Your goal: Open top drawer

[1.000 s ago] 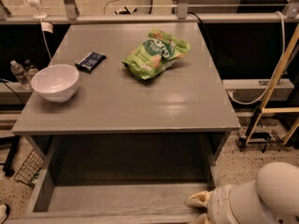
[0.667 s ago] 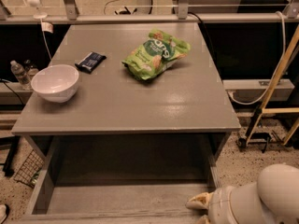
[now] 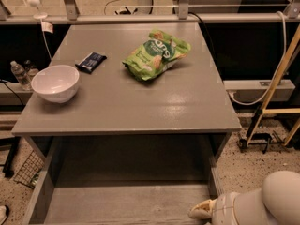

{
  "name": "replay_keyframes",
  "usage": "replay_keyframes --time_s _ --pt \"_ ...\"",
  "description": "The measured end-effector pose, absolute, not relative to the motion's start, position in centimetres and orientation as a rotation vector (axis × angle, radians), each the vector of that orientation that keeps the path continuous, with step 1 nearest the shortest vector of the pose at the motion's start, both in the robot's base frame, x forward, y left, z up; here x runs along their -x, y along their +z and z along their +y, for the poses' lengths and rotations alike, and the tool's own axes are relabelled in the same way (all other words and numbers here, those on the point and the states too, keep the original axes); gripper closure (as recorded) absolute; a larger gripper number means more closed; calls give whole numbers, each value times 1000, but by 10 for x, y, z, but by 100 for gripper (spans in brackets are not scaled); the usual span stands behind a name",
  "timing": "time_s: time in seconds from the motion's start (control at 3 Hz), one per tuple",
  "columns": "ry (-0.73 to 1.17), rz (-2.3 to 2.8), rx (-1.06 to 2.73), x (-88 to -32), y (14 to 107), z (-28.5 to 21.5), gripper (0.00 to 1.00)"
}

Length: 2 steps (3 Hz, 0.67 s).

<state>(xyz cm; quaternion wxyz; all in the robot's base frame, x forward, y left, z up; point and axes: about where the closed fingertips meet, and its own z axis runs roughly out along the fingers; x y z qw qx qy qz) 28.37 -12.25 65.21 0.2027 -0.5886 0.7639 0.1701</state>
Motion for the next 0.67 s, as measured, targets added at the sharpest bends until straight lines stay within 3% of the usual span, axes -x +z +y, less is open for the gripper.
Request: replay_keyframes --time_s 0.33,0.67 --pt "471 2131 1646 -284 653 -122 61" --pt "467 2130 1650 -283 654 -122 30"
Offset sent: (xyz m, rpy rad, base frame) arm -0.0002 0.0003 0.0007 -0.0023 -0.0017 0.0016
